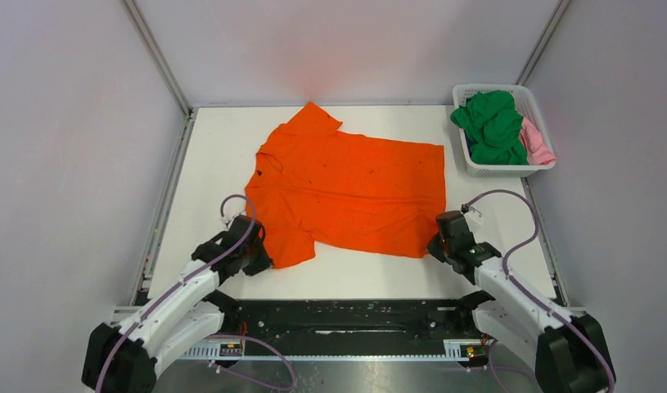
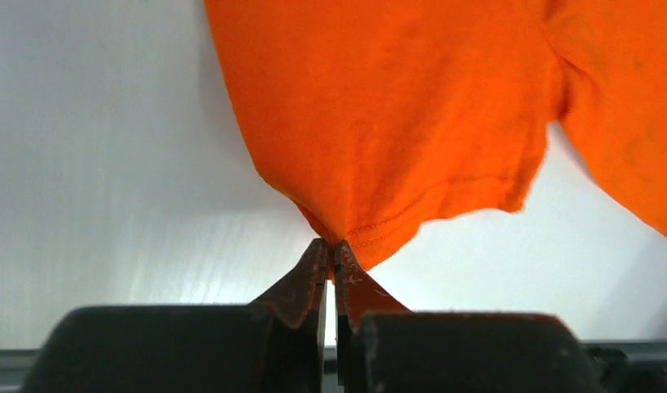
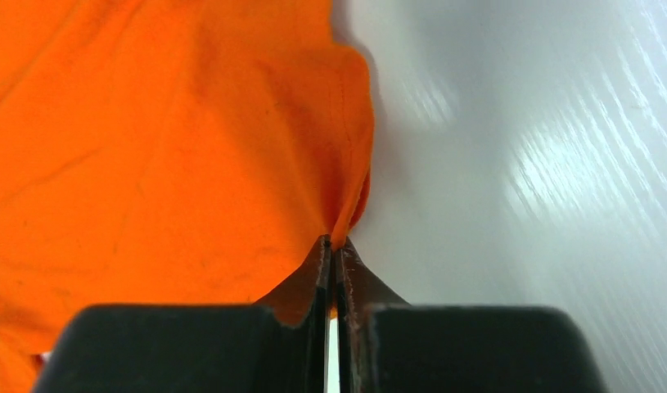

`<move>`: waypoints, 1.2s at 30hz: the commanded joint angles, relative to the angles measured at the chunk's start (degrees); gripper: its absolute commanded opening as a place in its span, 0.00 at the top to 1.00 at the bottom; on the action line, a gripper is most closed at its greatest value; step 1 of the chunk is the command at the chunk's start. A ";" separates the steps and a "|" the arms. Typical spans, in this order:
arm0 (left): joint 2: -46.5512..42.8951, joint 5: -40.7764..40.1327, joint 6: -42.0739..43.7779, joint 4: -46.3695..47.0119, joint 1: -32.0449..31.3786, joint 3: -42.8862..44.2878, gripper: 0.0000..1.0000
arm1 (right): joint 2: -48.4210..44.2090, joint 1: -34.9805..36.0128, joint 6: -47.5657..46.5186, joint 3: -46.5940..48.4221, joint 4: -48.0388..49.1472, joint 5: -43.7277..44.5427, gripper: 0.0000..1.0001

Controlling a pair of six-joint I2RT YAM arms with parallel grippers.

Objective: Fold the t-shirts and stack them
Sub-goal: Grab the side of the flattened tshirt closest away from the robot with both arms

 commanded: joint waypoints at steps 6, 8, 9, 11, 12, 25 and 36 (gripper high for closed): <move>-17.53 5.56 -11.24 -17.41 -6.02 1.09 1.00 | -18.86 -0.09 1.38 -3.56 -19.04 -8.32 1.00; -22.67 4.14 -13.92 -21.68 -6.74 0.71 1.00 | -21.59 -0.07 1.90 -3.29 -22.06 -8.82 1.00; -25.29 4.07 -15.06 -21.87 -6.88 0.30 1.00 | -22.56 -0.07 1.94 -3.26 -22.86 -8.99 1.00; -29.49 4.89 -15.76 -20.43 -6.92 -0.36 1.00 | -23.51 -0.07 1.79 -3.23 -23.50 -9.61 1.00; -30.56 5.27 -15.83 -19.63 -6.92 -0.52 1.00 | -23.49 -0.07 1.62 -3.19 -23.36 -10.05 1.00; -11.50 5.86 -9.03 0.17 -6.87 6.92 1.00 | -20.17 -0.10 -1.59 1.70 -20.01 -9.12 1.00; 4.20 -3.02 -2.37 5.71 -2.17 19.59 1.00 | -12.68 -2.52 -6.43 9.65 -19.02 -3.78 0.99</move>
